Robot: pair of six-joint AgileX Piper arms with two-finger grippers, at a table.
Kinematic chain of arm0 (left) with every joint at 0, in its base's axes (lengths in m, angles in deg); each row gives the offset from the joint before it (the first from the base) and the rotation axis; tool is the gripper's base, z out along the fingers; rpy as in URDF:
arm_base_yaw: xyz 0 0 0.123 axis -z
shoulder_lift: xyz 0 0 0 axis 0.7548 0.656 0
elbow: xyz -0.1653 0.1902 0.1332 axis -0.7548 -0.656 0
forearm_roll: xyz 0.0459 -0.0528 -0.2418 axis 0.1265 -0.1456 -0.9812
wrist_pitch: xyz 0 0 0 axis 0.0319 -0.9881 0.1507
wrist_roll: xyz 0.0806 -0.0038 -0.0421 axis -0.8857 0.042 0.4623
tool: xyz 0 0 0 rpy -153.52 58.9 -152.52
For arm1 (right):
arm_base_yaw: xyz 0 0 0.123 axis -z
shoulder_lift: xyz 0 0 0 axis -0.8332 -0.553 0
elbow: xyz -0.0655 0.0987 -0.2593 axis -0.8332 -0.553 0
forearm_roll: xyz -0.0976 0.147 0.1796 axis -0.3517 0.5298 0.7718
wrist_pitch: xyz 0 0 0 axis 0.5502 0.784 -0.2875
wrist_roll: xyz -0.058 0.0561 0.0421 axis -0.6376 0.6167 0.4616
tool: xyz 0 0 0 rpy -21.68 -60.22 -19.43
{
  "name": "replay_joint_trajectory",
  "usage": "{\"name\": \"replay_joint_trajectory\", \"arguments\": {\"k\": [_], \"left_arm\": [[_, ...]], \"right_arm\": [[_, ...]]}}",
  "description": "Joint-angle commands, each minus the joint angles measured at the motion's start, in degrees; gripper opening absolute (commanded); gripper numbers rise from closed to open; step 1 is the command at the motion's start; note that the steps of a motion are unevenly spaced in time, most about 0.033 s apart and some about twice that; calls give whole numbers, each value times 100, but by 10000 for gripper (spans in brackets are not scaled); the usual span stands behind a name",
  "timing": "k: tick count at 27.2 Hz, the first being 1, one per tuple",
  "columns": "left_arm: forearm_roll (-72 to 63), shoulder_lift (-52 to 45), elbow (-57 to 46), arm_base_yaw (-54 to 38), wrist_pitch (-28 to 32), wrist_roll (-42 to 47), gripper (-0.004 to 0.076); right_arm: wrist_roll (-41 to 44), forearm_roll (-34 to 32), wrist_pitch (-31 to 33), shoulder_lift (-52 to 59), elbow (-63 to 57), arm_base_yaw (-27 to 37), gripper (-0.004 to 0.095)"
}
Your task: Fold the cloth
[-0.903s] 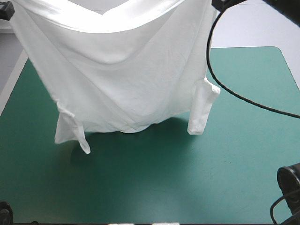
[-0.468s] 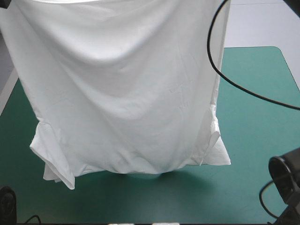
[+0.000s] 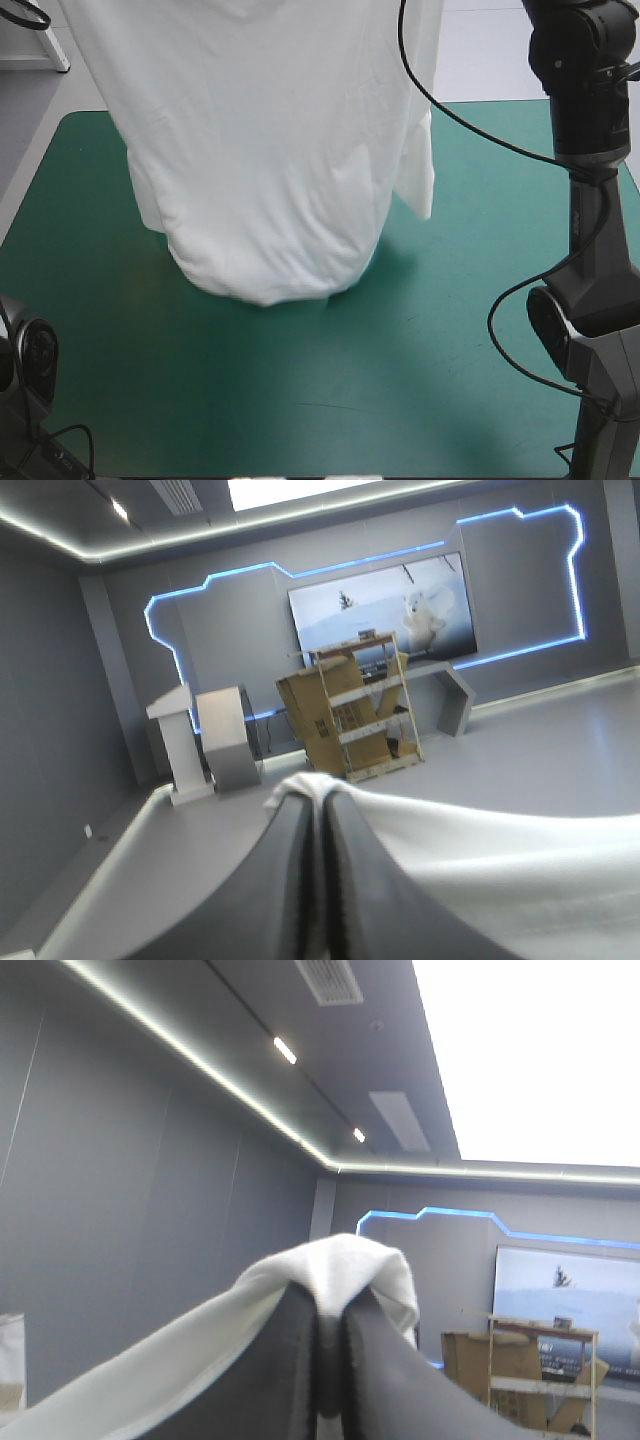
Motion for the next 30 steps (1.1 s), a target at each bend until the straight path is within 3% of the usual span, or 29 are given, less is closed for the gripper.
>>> {"name": "replay_joint_trajectory", "arguments": {"k": [1, 4, 7, 16, 21, 25, 28, 30], "left_arm": [[-53, -247, 291, 32, 800, -59, 19], [-52, -239, 341, 32, 863, -96, 19], [-52, -176, 341, 32, 588, -305, 19], [-100, 663, 321, 32, -1497, -133, 19], [-100, 1222, -165, 32, -2314, 354, 19], [-85, 1366, -1330, 32, -2966, -12, 19], [-56, 1217, -2393, 21, -3310, -109, 19], [12, 819, -3286, 21, -3231, -28, 19]], "right_arm": [[-70, 6, -686, 340, 130, 175, -18], [-46, 6, -448, 340, 130, 355, -18], [168, 6, 200, 340, 130, 557, -18], [1245, 6, 3429, -432, 130, 991, -18], [1645, 34, 5077, -1326, 130, 1010, -17], [1754, 800, 5094, -1775, -233, 960, -16], [1776, 728, 5094, -1472, -1035, 726, -15], [1811, 319, 5094, -886, -1934, 454, -15]]}}
